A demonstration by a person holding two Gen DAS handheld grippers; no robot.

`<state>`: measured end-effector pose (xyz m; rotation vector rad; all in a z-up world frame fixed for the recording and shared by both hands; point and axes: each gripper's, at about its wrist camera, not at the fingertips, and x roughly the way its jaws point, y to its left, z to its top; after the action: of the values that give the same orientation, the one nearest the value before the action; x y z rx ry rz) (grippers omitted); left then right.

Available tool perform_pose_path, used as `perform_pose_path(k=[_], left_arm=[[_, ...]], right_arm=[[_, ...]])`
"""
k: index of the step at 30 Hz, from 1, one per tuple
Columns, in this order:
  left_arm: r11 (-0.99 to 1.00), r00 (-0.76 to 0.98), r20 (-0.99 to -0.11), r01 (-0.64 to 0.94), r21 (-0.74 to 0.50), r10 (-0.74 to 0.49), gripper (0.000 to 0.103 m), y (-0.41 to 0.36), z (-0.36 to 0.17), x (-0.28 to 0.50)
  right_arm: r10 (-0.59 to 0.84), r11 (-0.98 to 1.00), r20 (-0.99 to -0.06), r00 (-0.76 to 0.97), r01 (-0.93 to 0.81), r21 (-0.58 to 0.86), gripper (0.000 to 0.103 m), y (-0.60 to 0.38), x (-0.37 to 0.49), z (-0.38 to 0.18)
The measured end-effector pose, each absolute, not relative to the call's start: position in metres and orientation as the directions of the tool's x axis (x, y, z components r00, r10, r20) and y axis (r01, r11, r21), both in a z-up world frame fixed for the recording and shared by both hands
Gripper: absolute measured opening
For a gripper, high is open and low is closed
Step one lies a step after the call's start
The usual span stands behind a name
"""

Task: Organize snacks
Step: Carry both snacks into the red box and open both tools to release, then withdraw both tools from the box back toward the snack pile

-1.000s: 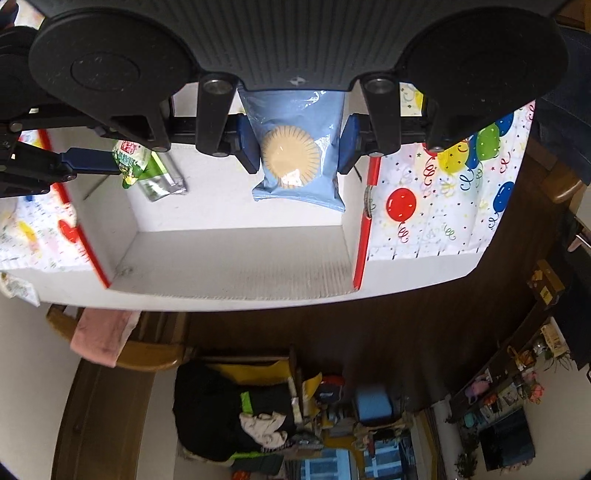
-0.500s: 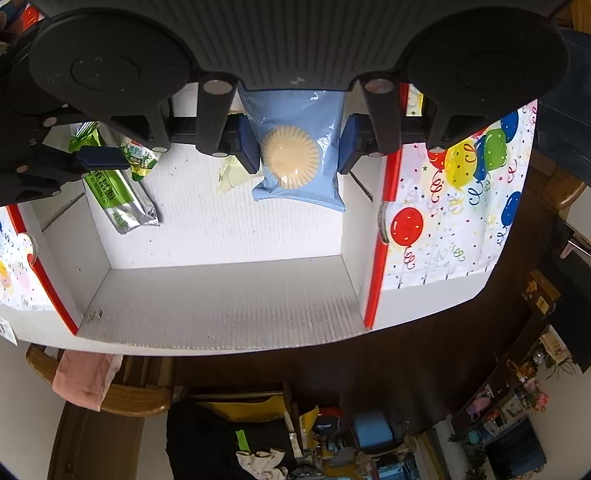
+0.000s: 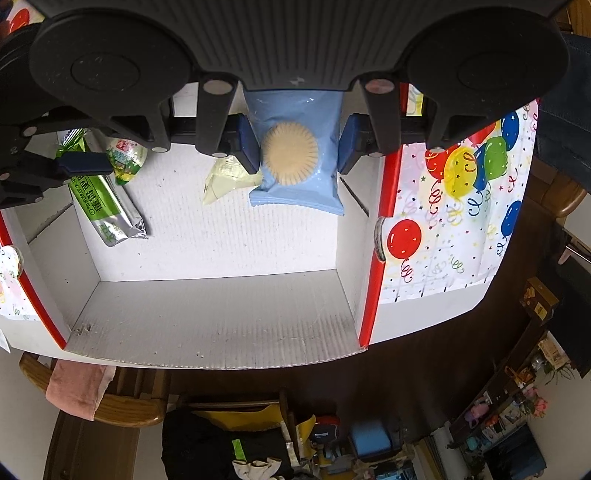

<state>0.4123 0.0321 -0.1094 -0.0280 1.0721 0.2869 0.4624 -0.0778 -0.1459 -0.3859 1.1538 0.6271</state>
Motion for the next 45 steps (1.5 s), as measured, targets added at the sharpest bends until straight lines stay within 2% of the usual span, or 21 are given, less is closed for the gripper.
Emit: perform_pose_path(k=[7,14,20,23,29,32,45], left_arm=[[0.963,0.456,-0.864,-0.248,0.108,0.214,0.047,0.033,-0.105,0.403],[0.967,0.500,-0.845,-0.245,0.076,0.193,0.057,0.032,-0.088,0.384],[0.971,0.535,-0.827,-0.234,0.053,0.174,0.058,0.029,-0.070,0.365],[0.974,0.558,-0.815,-0.226,0.033,0.158,0.058,0.029,-0.060,0.352],[0.978,0.602,-0.787,-0.208,0.006,0.133,0.058,0.033,-0.041,0.320],[0.978,0.618,-0.777,-0.208,-0.014,0.120,0.061,0.037,-0.033,0.304],[0.983,0.685,-0.721,-0.181,-0.038,0.098,0.064,0.043,-0.010,0.235]], right_arm=[[0.272,0.786,-0.913,0.303,-0.617,0.029,0.046,-0.086,0.458,-0.135],[0.324,0.793,-0.878,0.353,-0.607,0.049,0.053,-0.100,0.447,-0.107],[0.377,0.791,-0.841,0.388,-0.607,0.074,0.063,-0.108,0.428,-0.081],[0.407,0.785,-0.820,0.403,-0.614,0.088,0.064,-0.111,0.415,-0.067],[0.460,0.772,-0.777,0.430,-0.626,0.110,0.073,-0.119,0.384,-0.043],[0.475,0.771,-0.759,0.446,-0.626,0.115,0.078,-0.121,0.368,-0.032],[0.534,0.761,-0.692,0.486,-0.632,0.144,0.093,-0.129,0.301,-0.012]])
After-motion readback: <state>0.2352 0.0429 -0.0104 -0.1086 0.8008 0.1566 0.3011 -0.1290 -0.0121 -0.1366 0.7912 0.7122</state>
